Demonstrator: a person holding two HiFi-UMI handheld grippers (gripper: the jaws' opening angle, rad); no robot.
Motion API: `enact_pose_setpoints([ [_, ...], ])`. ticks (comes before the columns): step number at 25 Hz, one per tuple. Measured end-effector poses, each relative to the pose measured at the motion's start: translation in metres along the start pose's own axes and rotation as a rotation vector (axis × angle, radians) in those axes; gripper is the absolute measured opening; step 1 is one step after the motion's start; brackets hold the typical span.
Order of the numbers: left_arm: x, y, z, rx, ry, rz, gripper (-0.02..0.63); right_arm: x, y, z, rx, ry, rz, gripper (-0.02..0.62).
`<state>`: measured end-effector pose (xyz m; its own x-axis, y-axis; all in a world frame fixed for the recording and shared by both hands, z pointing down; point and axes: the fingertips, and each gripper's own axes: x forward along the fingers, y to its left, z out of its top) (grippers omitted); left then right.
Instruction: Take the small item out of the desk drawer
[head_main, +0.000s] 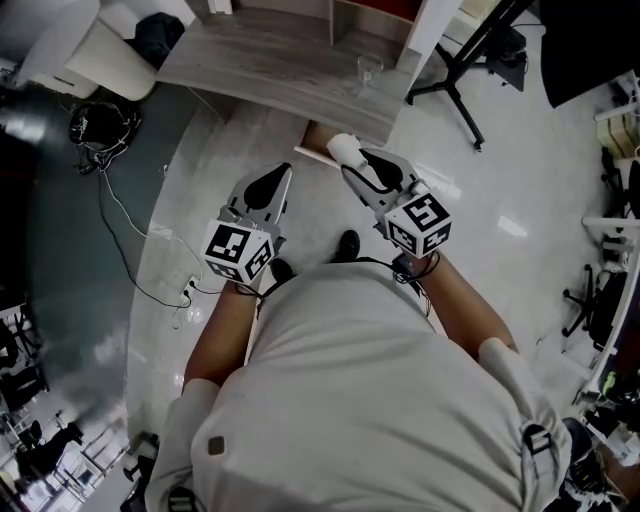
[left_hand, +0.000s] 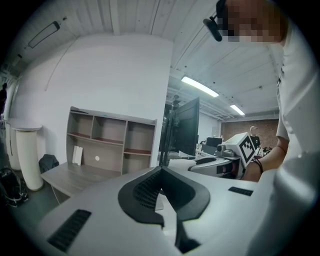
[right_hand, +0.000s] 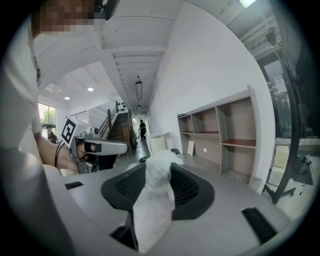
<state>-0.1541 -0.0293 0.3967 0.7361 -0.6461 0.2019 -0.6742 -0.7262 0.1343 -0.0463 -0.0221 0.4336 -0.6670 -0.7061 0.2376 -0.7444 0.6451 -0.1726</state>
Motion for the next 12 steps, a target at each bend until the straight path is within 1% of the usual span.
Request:
enact_pose_setpoints([
  [2,-0.01,0.002,0.001,-0.015,-0.006,-0.009,0.015,0.001,0.009,0.001,0.003,-0.004,-0.005,0.161],
  [8,-0.036,0.013,0.001,0.001,-0.02,-0.012,0.015,0.009,0.039,0.008,-0.02,-0.024,-0.01,0.161],
  [12,-0.053,0.021,-0.001,0.015,-0.015,-0.017,0.015,0.011,0.055,0.01,-0.025,-0.037,-0.022,0.161],
])
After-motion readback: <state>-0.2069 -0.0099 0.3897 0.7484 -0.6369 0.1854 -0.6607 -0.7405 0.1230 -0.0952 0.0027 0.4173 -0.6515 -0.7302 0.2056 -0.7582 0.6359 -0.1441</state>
